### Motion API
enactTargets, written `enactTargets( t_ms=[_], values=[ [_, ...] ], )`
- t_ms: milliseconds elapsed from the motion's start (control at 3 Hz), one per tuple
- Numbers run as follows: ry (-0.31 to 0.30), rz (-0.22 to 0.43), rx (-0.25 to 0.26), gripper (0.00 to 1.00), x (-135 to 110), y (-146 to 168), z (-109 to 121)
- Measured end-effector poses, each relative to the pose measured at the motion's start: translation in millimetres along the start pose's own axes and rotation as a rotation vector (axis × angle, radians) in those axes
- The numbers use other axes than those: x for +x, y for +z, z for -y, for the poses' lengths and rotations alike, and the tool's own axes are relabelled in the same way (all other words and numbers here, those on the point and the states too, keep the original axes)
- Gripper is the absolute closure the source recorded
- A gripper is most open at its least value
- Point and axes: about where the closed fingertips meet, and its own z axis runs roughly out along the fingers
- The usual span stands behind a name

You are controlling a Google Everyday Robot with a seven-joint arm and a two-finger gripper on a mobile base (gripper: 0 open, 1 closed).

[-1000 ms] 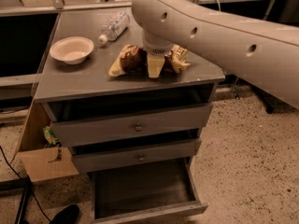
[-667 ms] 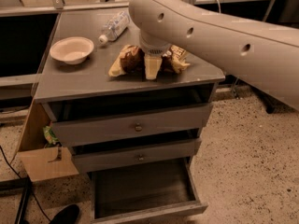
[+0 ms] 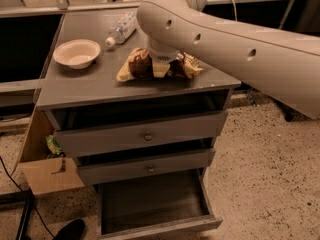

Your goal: Place brown chip bag into bottom drawer

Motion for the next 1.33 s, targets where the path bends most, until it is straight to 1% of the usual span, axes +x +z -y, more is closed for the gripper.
enactTargets(
  t_ms=[333, 667, 1000, 1333],
  values=[
    [0.009, -0.004, -0.003, 0.54, 2.6, 6.0, -0.5],
    [0.012, -0.006, -0.005, 0.71, 3.6, 7.7, -0.9],
    [0.02, -0.018, -0.007, 0.92, 7.7, 10.2, -1.5],
    [0.02, -0.018, -0.007, 1.0, 7.7, 10.2, -1.5]
  ],
)
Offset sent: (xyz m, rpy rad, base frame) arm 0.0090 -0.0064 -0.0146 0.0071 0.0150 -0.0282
